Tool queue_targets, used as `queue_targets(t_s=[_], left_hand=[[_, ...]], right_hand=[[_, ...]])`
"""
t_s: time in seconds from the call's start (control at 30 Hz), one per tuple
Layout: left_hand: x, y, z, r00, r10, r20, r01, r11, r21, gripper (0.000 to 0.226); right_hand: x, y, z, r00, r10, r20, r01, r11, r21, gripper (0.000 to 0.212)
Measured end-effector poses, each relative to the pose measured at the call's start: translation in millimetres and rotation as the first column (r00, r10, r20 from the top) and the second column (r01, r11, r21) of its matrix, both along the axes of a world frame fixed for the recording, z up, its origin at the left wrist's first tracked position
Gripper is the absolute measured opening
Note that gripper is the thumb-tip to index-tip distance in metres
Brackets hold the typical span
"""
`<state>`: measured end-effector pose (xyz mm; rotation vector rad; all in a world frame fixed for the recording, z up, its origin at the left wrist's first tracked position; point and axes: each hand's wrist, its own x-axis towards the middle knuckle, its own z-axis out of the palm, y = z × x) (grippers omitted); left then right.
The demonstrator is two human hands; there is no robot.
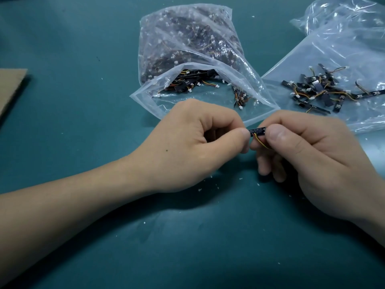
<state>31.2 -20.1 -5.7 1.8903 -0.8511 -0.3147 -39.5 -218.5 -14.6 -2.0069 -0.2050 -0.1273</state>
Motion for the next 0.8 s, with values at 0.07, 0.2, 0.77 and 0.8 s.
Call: queue_targets(t_s=[0.07,0.2,0.77,0.8], left_hand=[[-0.8,-0.4,0.5,1.000,0.002,-0.003,-0.002,1.000,0.011,0.023],[-1.2,0.0,2.3,1.000,-0.026,-0.012,0.027,0.999,0.034,0.026],[-5.9,-0.9,-0.4,0.997,-0.016,0.079,0.012,0.998,0.055,0.023],[-6.0,-1.1,-1.0,0.996,-0.014,0.085,0.008,0.998,0.063,0.023]], right_hand=[[-0.9,-0.4,-0.1,1.000,0.012,-0.008,-0.012,1.000,0.000,0.033],[-1.4,2.5,0.4,0.999,-0.013,0.038,0.016,0.997,-0.081,0.030],[-2.1,-1.5,1.3,0.998,0.048,-0.043,-0.045,0.997,0.063,0.023],[-1.8,-1.3,0.8,0.998,0.040,-0.044,-0.038,0.998,0.052,0.023]])
